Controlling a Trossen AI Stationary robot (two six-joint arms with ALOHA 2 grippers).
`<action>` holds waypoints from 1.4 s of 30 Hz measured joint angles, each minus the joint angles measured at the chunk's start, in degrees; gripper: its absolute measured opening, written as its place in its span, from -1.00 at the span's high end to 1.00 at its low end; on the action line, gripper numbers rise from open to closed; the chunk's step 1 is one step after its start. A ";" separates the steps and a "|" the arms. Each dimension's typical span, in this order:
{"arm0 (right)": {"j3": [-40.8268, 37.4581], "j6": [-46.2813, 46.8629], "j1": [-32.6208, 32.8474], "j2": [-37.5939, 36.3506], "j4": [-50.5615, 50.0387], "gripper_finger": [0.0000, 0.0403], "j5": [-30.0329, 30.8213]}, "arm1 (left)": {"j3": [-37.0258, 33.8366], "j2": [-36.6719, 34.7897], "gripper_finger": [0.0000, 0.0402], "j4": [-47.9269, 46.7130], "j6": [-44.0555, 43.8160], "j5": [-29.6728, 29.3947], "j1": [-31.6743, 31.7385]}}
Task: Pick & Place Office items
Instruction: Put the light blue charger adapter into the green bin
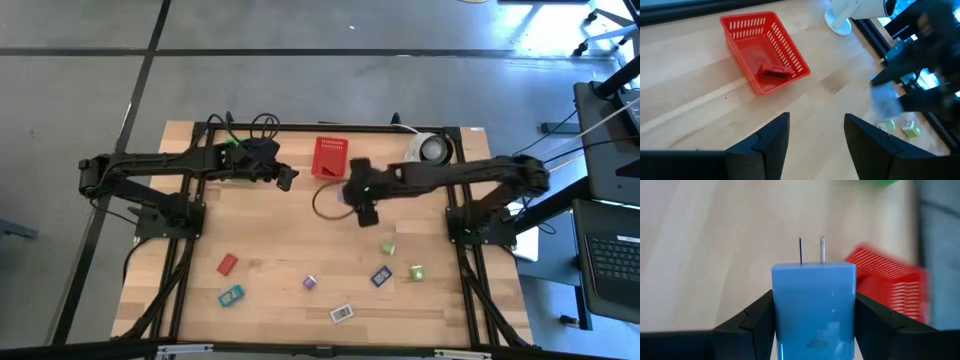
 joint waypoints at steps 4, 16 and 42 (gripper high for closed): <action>0.00 6.00 -1.11 -5.19 8.76 -0.04 3.41 | 0.00 0.00 0.08 0.86 1.54 -0.19 0.00; 0.04 9.05 -1.48 -8.75 39.94 -0.11 1.95 | 0.02 0.00 0.08 14.91 7.10 -15.87 0.00; 0.08 10.53 -8.48 -1.80 30.83 -0.10 23.16 | 0.03 2.44 -0.44 29.51 23.03 1.27 4.76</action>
